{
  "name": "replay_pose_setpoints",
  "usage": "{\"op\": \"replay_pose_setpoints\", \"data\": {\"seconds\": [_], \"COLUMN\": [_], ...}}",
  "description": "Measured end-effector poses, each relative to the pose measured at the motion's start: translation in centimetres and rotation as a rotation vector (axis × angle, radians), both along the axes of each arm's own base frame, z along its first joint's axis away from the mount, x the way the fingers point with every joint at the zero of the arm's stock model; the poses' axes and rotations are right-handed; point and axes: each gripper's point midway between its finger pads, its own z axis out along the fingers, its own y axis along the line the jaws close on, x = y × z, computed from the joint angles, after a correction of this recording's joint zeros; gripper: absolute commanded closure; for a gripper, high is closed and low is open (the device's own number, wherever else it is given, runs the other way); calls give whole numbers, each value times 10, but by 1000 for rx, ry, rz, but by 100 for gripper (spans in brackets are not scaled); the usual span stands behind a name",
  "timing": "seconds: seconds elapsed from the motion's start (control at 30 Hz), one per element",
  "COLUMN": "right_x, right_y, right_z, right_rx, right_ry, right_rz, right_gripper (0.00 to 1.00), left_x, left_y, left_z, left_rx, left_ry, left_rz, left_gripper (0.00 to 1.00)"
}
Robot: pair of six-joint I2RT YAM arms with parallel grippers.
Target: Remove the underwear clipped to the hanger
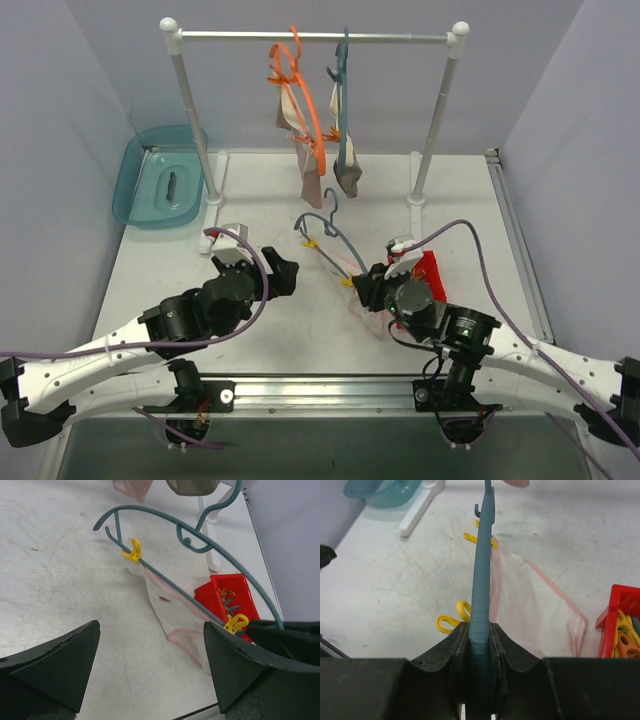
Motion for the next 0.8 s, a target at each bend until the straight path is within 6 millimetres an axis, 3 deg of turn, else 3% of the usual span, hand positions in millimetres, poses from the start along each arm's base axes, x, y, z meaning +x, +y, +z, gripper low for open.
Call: {"op": "replay_pose_setpoints", "data": {"seconds": [0.1,0.27,0.4,0.5,0.8], "right_x": [-15,-43,-50,-50,-56], "right_y": [19,37,42,42,46], "right_z": [-17,-36,-45,-45,-48], "right_rx": [-84,-152,-150,-126,-114], "right_ry": [-23,-65,-76,-76,-87], "right_rz": [-6,-25,-72,-102,-120], "right_gripper": [100,100,100,100,100], "left_x": [6,23,33,38,66], "left_y": [1,16,31,32,7], "left_z": [-12,-57,-98,-118,-133], "left_rx": [21,87,115,108,-102], "left_ry": [22,97,183,228,321], "left_rz": [29,105,153,163,152], "left_gripper": [7,6,6,6,6]}}
